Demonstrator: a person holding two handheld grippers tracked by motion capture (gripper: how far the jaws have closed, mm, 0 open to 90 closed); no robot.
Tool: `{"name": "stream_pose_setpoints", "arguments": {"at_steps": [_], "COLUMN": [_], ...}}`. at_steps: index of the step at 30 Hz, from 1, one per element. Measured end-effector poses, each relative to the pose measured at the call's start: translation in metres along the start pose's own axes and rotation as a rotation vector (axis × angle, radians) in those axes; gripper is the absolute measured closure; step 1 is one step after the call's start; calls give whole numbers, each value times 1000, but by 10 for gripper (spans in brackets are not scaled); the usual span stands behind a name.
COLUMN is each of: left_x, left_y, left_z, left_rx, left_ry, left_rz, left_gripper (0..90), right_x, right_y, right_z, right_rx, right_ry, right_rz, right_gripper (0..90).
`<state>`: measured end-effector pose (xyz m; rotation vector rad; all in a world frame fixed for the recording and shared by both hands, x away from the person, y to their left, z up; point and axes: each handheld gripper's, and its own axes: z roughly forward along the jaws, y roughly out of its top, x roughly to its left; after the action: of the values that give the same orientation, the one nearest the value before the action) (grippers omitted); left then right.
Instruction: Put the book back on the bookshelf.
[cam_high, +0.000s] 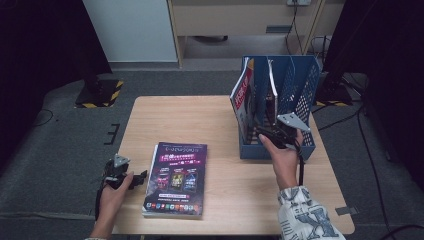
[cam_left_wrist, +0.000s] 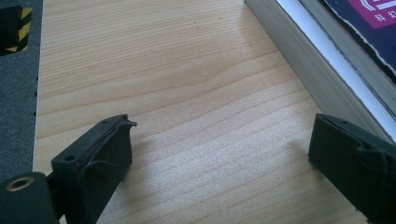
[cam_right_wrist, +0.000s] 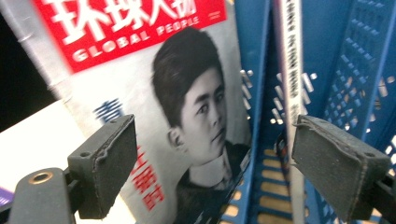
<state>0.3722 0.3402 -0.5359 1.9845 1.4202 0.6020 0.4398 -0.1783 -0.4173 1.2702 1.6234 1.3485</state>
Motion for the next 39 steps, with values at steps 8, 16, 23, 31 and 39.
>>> {"name": "stream_pose_setpoints", "arguments": {"at_steps": [8, 16, 23, 31, 39], "left_x": [-1, -2, -2, -1, 5], "left_y": [0, 0, 0, 0, 5], "left_z": [0, 0, 1, 0, -10], "left_rx": [1, 0, 2, 0, -52], "left_ry": [-1, 0, -6, -25, -47], "left_rz": [-6, -12, -10, 1, -57], "left_gripper": [46, 44, 38, 44, 91], "right_x": [18, 39, 58, 82, 108], "right_y": [-15, -30, -39, -49, -61], "right_z": [-13, -11, -6, 0, 9], "right_rx": [-1, 21, 40, 90, 165], "right_ry": [67, 124, 188, 268, 346], "right_rz": [-15, -44, -63, -110, -149], "right_gripper": [138, 131, 142, 146, 204]}}
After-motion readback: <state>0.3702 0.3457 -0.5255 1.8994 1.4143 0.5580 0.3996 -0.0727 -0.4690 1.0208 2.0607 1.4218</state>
